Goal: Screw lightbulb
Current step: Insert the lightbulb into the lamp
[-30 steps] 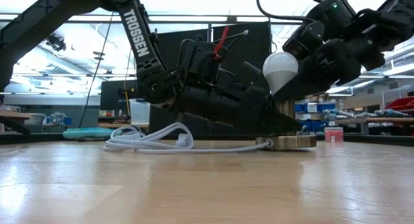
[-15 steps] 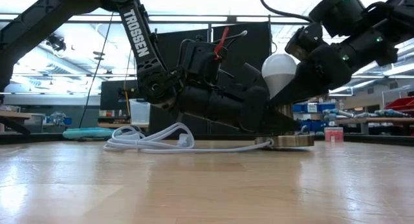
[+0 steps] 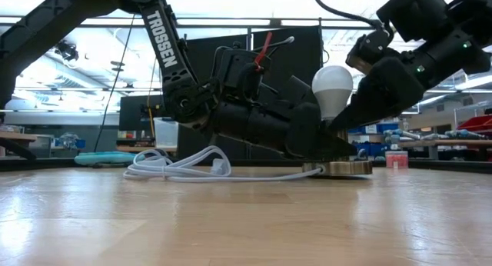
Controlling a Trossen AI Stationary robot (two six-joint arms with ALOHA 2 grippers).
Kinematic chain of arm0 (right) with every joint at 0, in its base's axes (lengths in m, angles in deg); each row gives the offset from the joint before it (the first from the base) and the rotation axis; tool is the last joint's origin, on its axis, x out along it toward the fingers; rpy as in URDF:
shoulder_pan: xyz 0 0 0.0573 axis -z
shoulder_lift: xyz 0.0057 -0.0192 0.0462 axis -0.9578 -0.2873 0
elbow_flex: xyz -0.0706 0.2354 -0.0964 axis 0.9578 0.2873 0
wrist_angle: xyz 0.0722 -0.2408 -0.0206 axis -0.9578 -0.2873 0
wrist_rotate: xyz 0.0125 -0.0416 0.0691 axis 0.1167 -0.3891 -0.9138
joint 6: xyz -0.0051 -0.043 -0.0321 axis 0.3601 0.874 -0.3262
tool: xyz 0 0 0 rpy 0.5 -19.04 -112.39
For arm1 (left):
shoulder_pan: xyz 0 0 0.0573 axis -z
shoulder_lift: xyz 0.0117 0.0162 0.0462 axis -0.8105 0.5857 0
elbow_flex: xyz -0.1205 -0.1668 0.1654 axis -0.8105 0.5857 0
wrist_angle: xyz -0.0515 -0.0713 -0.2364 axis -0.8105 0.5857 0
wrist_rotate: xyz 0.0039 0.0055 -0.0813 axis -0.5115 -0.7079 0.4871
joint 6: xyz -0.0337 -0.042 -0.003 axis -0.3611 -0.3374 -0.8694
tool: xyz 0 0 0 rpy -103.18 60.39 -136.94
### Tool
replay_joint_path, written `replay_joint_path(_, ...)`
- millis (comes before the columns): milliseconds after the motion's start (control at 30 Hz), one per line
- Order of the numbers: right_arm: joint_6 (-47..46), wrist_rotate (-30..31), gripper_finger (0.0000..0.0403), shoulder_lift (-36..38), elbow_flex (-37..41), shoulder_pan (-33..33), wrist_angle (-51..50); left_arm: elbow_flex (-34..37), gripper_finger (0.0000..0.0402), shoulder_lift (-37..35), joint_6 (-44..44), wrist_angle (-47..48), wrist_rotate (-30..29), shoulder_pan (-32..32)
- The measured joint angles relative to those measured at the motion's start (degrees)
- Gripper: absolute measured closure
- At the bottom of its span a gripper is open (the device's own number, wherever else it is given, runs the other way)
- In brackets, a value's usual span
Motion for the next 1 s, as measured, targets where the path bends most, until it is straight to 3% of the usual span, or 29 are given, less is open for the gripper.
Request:
replay_joint_path(200,-1.7,0.2,0.0146,0.3,0.0,-0.5,-1.5,0.0,0.0208,0.0,0.0,0.0,-0.1,0.0)
replay_joint_path(600,-3.1,10.0,0.0146,4.3,0.0,-6.0,-4.8,-0.1,0.0208,-0.1,0.0,0.8,-0.1,0.0)
replay_joint_path(1000,-5.0,13.6,0.0146,4.3,0.0,-7.9,-4.1,-0.1,0.0208,-0.1,0.0,1.0,0.3,0.0)
